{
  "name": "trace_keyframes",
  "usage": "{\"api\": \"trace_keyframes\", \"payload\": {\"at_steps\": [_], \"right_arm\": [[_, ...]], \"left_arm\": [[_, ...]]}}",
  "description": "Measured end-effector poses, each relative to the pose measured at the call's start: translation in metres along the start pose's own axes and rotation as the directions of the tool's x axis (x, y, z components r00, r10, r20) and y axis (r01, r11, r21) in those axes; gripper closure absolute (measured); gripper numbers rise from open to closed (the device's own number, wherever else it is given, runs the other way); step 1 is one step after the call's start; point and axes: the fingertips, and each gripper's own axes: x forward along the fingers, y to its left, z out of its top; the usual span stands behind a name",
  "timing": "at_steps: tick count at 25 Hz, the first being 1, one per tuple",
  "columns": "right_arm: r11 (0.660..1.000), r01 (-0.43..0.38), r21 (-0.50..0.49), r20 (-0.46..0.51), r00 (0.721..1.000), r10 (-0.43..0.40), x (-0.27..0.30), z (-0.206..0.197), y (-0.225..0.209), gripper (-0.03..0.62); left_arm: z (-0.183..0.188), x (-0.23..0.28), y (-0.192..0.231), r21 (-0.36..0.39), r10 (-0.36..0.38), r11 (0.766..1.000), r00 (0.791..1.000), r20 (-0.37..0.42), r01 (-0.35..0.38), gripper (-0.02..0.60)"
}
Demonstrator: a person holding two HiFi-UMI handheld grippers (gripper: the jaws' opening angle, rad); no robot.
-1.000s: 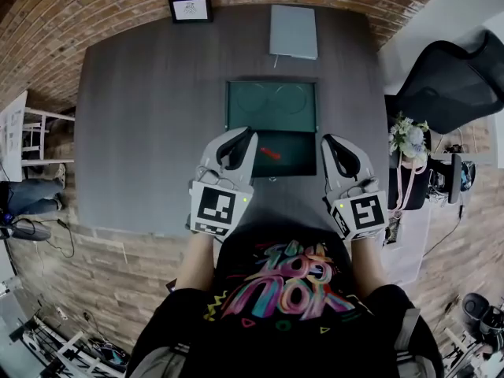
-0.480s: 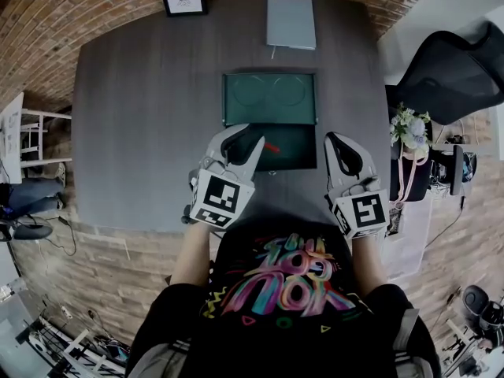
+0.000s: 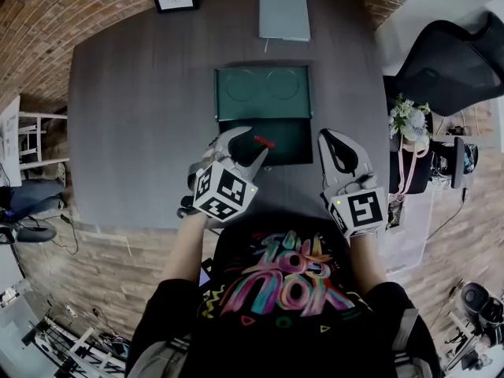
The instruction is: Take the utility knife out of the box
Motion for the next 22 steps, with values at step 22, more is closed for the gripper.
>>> {"api": "trace_keyframes", "payload": {"at_steps": [22], "right_arm": [[1.000,-0.004,0.028,-0.018,1.000,0.005,-0.006,-0.018,-0.008,0.594]], "left_arm": [[-0.053,0.063,-0.029,0.314,-0.119,0.923,0.940,-0.321,0.224,0.398]]}}
